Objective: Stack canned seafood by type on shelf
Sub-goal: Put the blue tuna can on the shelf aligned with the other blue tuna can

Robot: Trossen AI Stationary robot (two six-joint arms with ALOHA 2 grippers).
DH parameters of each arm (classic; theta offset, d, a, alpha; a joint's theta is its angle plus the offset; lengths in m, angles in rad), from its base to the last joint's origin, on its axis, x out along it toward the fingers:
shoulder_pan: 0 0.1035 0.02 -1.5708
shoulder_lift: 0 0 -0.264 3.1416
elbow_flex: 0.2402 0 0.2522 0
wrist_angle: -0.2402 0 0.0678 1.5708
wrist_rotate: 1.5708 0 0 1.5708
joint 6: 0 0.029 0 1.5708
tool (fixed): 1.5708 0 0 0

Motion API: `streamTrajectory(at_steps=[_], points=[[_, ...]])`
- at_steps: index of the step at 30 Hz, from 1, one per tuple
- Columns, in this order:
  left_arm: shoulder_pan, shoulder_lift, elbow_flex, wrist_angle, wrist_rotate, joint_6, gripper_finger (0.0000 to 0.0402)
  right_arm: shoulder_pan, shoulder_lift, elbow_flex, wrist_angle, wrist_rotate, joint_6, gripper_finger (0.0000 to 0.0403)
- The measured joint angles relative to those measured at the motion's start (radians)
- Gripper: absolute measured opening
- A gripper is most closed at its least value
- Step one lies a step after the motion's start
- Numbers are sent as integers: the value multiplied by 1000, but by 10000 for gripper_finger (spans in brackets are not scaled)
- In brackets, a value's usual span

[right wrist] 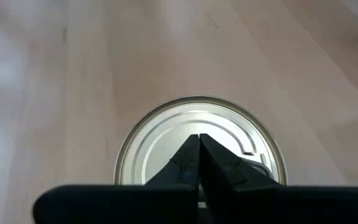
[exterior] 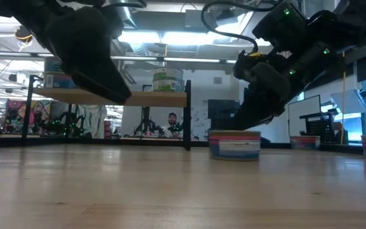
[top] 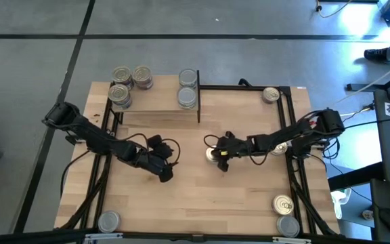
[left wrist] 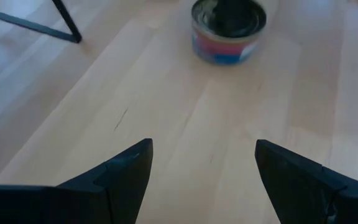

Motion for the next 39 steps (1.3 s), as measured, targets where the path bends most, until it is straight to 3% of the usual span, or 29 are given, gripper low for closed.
streamTrajectory(at_steps=[12, 17, 22, 28, 31, 39], points=[[41, 169, 0, 385, 23, 207, 280, 22, 138, 142, 45, -38, -111, 12], [63, 202, 8, 471, 33, 260, 280, 47, 84, 181, -10, -49, -197, 12], [93, 213, 10, 556, 106, 290, 271, 51, -35, 193, -155, -44, -219, 12], [128, 227, 27, 555, 179, 285, 191, 51, -180, 195, -368, -37, -220, 12], [146, 266, 92, 538, 267, 297, 149, 49, -213, 195, -426, -37, -221, 12], [174, 348, 291, 190, 315, 303, 100, 48, -205, 195, -423, -36, -220, 12]])
